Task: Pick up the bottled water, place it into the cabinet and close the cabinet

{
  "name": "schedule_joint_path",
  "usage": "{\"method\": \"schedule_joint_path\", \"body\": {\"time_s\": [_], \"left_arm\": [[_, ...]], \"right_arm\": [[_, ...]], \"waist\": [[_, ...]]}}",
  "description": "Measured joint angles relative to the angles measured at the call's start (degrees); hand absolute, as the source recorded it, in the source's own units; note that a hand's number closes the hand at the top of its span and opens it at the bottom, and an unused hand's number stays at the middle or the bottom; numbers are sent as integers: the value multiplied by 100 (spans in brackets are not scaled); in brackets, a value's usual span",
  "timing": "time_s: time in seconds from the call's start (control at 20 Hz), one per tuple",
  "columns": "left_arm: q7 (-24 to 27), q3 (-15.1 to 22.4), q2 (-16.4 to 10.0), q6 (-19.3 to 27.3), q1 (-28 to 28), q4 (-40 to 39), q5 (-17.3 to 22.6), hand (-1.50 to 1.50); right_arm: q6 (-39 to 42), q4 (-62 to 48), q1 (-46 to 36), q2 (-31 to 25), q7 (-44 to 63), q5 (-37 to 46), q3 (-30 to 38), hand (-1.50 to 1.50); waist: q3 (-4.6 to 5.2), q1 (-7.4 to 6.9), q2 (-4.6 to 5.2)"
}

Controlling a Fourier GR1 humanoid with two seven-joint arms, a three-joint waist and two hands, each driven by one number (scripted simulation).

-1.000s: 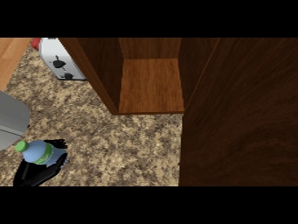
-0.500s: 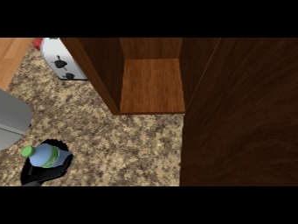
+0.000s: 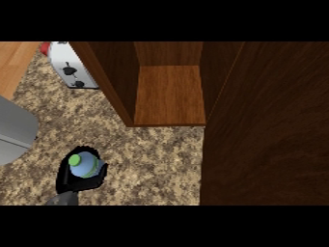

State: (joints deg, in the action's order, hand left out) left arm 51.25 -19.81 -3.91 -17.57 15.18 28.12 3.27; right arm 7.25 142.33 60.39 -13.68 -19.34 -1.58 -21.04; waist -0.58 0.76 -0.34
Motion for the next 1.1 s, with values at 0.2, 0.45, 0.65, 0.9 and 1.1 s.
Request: {"method": "schedule_joint_path", "body": {"time_s": [0.2, 0.45, 0.65, 0.9, 1.1], "left_arm": [[-220, 355, 242, 3, 278, 60, 397, 150], [-520, 1209, 346, 275, 437, 335, 1105, 150], [-1016, 1943, 374, 765, 537, 888, 1719, 150], [-1391, 2899, 385, 1862, 715, 1654, 2119, 150], [-1726, 3381, 391, 2654, 1043, 2009, 2225, 150]], "right_arm": [[5, -28, -116, -6, 91, -44, 111, -150], [-49, -3, -150, 51, 204, -43, -60, -150], [-45, -4, -259, 32, 263, -70, 73, -150], [-26, -5, -317, 41, 341, -101, 123, -150], [-16, -22, -338, 85, 311, -114, 135, -150]], "waist": [[36, -7, 9], [52, -7, -5], [53, -22, -11], [54, 6, -8], [56, 28, 6]]}}
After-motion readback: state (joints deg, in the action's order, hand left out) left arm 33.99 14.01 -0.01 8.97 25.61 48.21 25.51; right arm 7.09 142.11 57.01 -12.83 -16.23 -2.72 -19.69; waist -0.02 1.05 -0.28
